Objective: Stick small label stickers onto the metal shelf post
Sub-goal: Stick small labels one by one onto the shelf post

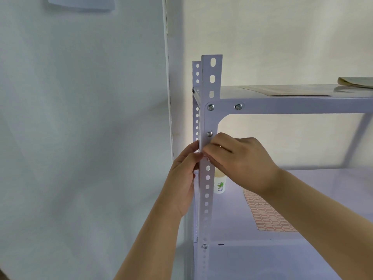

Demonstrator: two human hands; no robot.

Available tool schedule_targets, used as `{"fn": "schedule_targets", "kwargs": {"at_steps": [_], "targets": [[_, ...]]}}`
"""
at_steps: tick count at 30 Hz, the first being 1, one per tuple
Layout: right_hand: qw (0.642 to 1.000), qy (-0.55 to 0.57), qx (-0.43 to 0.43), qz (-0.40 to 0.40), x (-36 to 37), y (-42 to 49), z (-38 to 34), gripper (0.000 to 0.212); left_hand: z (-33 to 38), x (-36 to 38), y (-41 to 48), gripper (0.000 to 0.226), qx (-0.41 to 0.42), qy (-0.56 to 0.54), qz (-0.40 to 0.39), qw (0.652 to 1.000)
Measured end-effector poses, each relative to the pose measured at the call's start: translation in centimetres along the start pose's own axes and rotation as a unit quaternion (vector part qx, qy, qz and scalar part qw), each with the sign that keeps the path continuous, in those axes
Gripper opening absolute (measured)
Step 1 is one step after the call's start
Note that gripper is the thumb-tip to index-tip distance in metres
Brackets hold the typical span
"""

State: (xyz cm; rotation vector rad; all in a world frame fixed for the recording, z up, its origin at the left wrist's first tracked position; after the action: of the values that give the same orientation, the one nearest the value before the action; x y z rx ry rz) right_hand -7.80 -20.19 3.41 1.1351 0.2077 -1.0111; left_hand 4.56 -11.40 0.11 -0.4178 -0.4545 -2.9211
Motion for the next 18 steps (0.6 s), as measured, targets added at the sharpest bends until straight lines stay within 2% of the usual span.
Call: {"fn": "schedule_targets", "kwargs": {"at_steps": [4,10,18], "targets": [[0.996,-0.063,-0.062,-0.023,-0.6,0.7,0.3,0.014,0.3,0.2,-0.2,0.035,-0.002,0.019,-0.013,1.000],[0.991,-0.102,-0.083,-0.039,-0.8,1.7,0.6,0.028,0.2,0.0,-0.1,0.033,-0.004,0.030,-0.012,0.999],[0.989,-0.077,-0.108,-0.060,-0.1,1.5,1.2,0.011,0.2,0.0,-0.2,0.033,-0.014,0.036,0.014,0.999]]}}
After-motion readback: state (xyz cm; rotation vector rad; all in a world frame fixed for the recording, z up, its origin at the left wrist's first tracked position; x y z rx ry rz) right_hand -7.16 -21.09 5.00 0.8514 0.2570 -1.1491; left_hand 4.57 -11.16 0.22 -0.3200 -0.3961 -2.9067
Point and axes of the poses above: each hand's wrist, its own y-axis towards the middle knuckle, its own x-axis out of the palm, z = x × y, the point moved 1 cm from there along y, towards the middle knuckle, and after that the axes turned 9 degrees about -z, right-handed, at the moved point
